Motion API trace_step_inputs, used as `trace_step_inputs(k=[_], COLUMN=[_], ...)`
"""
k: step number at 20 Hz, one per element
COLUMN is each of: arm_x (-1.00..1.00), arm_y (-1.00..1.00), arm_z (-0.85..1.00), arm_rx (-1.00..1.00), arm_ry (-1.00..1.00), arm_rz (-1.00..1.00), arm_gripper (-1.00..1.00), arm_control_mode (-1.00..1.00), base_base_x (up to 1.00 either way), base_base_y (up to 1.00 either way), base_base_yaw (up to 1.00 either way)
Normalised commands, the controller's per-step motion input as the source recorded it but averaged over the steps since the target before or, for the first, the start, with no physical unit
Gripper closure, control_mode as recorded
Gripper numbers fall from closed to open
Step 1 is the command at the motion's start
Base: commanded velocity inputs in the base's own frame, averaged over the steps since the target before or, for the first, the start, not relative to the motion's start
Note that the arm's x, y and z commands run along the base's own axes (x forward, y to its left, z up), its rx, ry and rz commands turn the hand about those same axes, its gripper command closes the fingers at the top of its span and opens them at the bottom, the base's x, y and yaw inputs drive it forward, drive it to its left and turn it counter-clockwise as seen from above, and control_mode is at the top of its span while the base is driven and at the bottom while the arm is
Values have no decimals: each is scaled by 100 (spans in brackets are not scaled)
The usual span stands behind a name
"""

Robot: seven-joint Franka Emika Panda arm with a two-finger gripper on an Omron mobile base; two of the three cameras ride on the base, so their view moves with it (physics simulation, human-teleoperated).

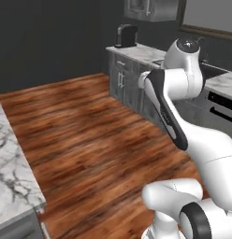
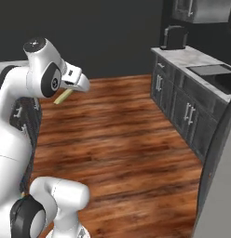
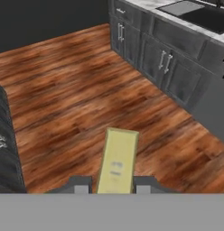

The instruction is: Retrieve the butter from the fridge and place it on a plate on the dining table. Then retrieve the butter knife by the fridge and place it near the plate.

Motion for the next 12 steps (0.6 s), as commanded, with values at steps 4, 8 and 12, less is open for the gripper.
trace_step_inputs(k=[4, 8, 12], arm_x=[0, 0, 0], arm_y=[0, 0, 0], arm_z=[0, 0, 0], arm_rx=[0, 0, 0], arm_ry=[0, 0, 0], arm_rz=[0, 0, 0], arm_gripper=[100, 100, 100], arm_control_mode=[100, 100, 100], base_base_x=[58, 58, 50], base_base_y=[0, -1, -10], base_base_yaw=[19, 17, 15])
